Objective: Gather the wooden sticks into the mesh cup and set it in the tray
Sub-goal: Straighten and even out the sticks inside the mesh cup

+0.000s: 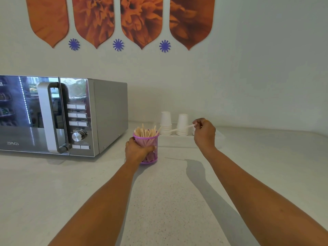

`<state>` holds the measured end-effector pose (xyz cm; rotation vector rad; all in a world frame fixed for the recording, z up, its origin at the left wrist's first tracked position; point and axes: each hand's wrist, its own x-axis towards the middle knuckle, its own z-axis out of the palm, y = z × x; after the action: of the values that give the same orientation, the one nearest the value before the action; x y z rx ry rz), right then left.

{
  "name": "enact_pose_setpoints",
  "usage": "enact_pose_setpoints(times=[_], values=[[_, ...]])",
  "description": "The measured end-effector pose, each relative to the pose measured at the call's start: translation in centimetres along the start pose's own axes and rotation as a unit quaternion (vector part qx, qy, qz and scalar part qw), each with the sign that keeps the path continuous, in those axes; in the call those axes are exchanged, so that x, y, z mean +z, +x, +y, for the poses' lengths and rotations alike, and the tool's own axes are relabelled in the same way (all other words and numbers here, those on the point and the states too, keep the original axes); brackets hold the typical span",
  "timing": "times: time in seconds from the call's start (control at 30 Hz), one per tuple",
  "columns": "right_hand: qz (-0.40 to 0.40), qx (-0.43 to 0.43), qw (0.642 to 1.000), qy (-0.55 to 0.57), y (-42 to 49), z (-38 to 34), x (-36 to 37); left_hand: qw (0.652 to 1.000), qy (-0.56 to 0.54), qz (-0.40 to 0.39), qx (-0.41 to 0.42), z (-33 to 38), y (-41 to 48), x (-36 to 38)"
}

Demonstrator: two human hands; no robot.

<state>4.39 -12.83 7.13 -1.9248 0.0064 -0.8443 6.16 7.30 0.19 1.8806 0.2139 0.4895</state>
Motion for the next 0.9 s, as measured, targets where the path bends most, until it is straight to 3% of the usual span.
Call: enact_pose_setpoints(times=[0.27, 0.5, 0.6, 0.77, 0.9], values=[[0.004, -0.100, 0.993, -0.063, -0.9, -2.1, 1.3, 0.999, 0.009, -0.037, 0.022, 1.0, -1.6, 1.5], [-0.117, -0.182, 0.951, -0.223, -1.6, -1.8, 2.4, 0.996, 0.020, -0.059, 0.063, 2.6, -2.9, 2.6], [-0.126, -0.192, 0.951, -0.209, -2.1, -1.6, 2.3, 0.996, 0.017, -0.060, 0.070, 3.2, -3.5, 3.1], [-0.054, -0.062, 0.995, -0.058, -2.6, -0.9, 1.7, 0.997, 0.007, -0.044, 0.057, 3.6, -4.0, 3.8], [-0.154, 0.092, 0.981, 0.078, -3.0, -0.6, 0.9, 0.998, 0.008, -0.038, 0.055, 4.0, -4.8, 4.5]])
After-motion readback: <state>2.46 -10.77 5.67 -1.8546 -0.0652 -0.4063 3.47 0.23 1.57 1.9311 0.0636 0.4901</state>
